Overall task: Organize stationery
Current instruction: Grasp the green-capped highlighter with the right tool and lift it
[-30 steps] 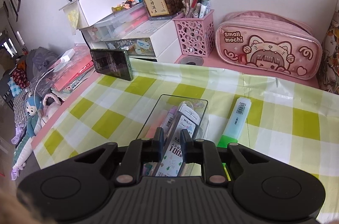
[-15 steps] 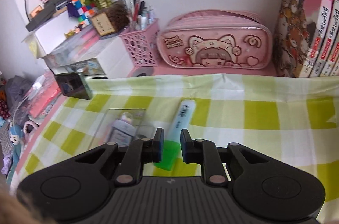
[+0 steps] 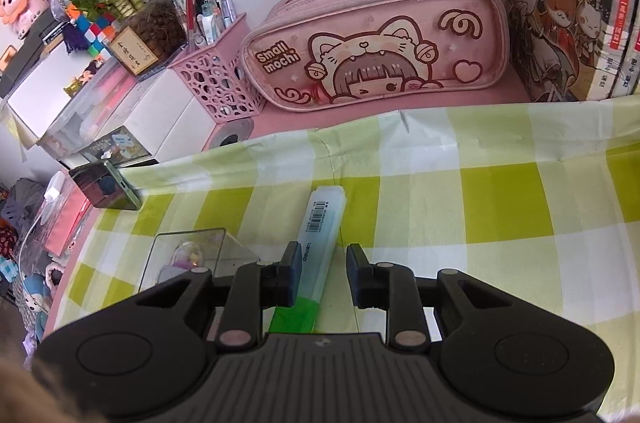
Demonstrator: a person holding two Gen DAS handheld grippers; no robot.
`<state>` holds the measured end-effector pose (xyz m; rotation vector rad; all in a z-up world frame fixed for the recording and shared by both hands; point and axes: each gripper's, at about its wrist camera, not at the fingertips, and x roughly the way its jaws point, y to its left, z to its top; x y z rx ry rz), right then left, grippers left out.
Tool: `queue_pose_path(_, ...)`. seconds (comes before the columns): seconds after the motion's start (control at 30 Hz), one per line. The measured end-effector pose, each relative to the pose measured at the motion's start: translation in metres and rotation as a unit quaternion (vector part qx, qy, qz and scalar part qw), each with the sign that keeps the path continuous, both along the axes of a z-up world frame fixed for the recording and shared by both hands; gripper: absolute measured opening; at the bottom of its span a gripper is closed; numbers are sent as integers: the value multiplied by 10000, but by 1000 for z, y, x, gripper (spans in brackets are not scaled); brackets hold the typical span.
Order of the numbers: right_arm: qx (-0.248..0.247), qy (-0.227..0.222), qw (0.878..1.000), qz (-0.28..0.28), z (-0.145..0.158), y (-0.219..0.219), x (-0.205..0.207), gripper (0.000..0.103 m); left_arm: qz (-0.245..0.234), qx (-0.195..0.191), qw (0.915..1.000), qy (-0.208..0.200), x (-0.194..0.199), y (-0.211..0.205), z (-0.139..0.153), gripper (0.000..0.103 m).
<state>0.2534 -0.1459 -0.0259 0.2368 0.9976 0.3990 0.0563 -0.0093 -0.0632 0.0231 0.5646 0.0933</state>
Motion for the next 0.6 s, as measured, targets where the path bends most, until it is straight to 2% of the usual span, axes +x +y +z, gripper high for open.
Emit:
queue_pose_path(0.13,-19,31,9998,188,-5,14,13,42,0,0,10000,-1,0,0,0,73)
queue_pose_path(0.2,-167,9,9994,289,-3,22,10,36,1,-1,10000,0,0,0,0,73)
queue_pose_path(0.27,-99,-10,9992,375,-4,26,6,34,0,0,10000,-1,0,0,0,73)
queue_pose_path(0.4,-81,-80,9997,197,-2,22,-2,33,1,1,10000,-1,0,0,0,73)
queue_pose_path(0.6,258,-74,9996,-55,8,4,-9,33,2,1,10000,-1,0,0,0,73)
